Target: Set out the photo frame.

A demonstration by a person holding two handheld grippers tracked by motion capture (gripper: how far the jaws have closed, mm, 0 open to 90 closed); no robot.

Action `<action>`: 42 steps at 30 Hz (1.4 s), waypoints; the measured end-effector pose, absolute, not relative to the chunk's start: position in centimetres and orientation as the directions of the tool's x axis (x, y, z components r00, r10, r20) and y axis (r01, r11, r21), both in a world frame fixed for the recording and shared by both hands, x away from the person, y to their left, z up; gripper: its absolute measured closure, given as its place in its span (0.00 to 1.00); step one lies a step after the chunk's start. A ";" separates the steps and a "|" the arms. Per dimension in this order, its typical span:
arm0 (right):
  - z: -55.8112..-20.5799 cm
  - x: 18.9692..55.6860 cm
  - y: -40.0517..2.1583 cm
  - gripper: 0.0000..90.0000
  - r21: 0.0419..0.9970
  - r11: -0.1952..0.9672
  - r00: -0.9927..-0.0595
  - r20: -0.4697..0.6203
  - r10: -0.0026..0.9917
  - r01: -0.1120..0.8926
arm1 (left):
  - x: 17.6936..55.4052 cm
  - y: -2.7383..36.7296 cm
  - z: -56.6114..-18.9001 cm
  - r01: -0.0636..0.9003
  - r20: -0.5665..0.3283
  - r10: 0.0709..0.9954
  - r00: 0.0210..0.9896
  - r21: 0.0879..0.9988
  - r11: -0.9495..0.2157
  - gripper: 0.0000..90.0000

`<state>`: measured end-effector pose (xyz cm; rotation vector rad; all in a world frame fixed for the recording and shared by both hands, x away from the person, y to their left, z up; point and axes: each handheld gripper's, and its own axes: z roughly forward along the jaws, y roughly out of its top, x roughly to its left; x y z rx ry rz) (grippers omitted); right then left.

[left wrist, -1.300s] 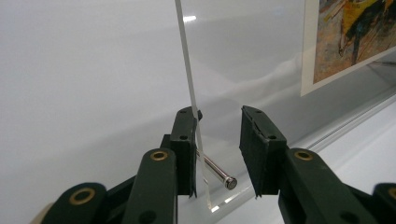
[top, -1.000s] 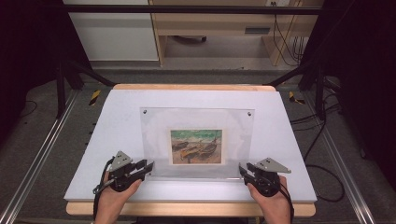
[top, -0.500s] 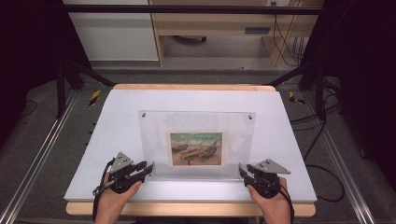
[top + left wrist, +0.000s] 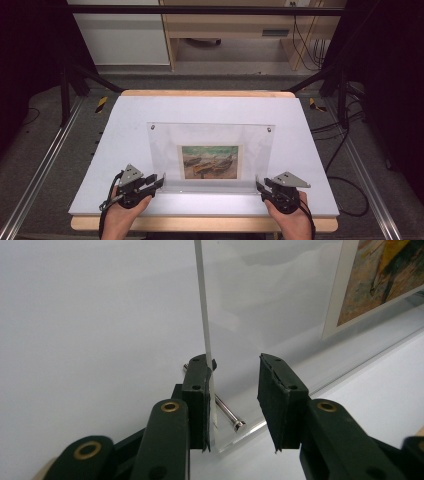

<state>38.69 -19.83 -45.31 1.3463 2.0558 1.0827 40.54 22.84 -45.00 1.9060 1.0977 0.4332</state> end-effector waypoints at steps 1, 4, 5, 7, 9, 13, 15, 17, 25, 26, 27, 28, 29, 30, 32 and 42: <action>-45.3 38.7 -19.8 0.72 0.807 0.215 -0.421 0.045 0.906 0.550 | 40.5 22.9 -45.0 0.524 -0.117 0.826 0.552 0.819 -0.234 0.73; -45.4 38.6 -19.8 0.72 0.804 0.215 -0.421 0.047 0.906 0.555 | 40.5 22.9 -45.0 0.525 -0.114 0.824 0.554 0.816 -0.240 0.73; -45.4 38.6 -19.8 0.72 0.803 0.216 -0.422 0.048 0.905 0.555 | 40.5 22.9 -45.0 0.526 -0.111 0.823 0.557 0.815 -0.245 0.73; -45.4 38.5 -19.8 0.72 0.801 0.212 -0.419 0.054 0.906 0.561 | 40.4 22.8 -45.0 0.526 -0.109 0.824 0.556 0.814 -0.247 0.73; -45.4 38.5 -19.8 0.72 0.800 0.212 -0.420 0.055 0.906 0.562 | 40.4 22.8 -45.0 0.525 -0.106 0.823 0.558 0.814 -0.251 0.73; -45.4 38.5 -19.8 0.72 0.799 0.219 -0.425 0.049 0.904 0.559 | 40.4 22.8 -45.0 0.525 -0.106 0.823 0.558 0.813 -0.252 0.73; -45.4 38.4 -19.8 0.72 0.798 0.221 -0.424 0.048 0.904 0.561 | 40.3 22.8 -45.0 0.526 -0.104 0.823 0.559 0.811 -0.255 0.73; -45.5 38.4 -19.8 0.72 0.797 0.219 -0.423 0.051 0.905 0.563 | 40.3 22.8 -45.0 0.526 -0.101 0.822 0.560 0.810 -0.258 0.73; -45.5 38.3 -19.8 0.72 0.792 0.233 -0.431 0.042 0.901 0.564 | 40.1 22.7 -45.1 0.527 -0.090 0.820 0.565 0.805 -0.274 0.72; -45.6 38.3 -19.8 0.72 0.791 0.235 -0.432 0.040 0.901 0.564 | 40.1 22.7 -45.1 0.527 -0.090 0.820 0.565 0.804 -0.275 0.72; -45.6 38.3 -19.8 0.72 0.791 0.236 -0.432 0.040 0.901 0.565 | 40.1 22.7 -45.1 0.527 -0.088 0.820 0.565 0.804 -0.277 0.72; -45.6 38.3 -19.8 0.72 0.790 0.236 -0.432 0.040 0.901 0.566 | 40.1 22.7 -45.1 0.526 -0.086 0.820 0.566 0.803 -0.279 0.72; -45.6 38.3 -19.8 0.72 0.790 0.236 -0.432 0.041 0.901 0.566 | 40.1 22.7 -45.1 0.527 -0.087 0.820 0.566 0.803 -0.278 0.72; -45.6 38.2 -19.8 0.72 0.789 0.237 -0.432 0.041 0.901 0.567 | 40.1 22.7 -45.1 0.527 -0.086 0.820 0.566 0.802 -0.280 0.72; -45.6 38.2 -19.8 0.72 0.789 0.234 -0.431 0.042 0.901 0.568 | 40.1 22.7 -45.1 0.527 -0.085 0.820 0.567 0.802 -0.281 0.72; -45.6 38.2 -19.7 0.72 0.789 0.233 -0.431 0.044 0.901 0.568 | 40.0 22.6 -45.1 0.525 -0.081 0.821 0.565 0.803 -0.283 0.72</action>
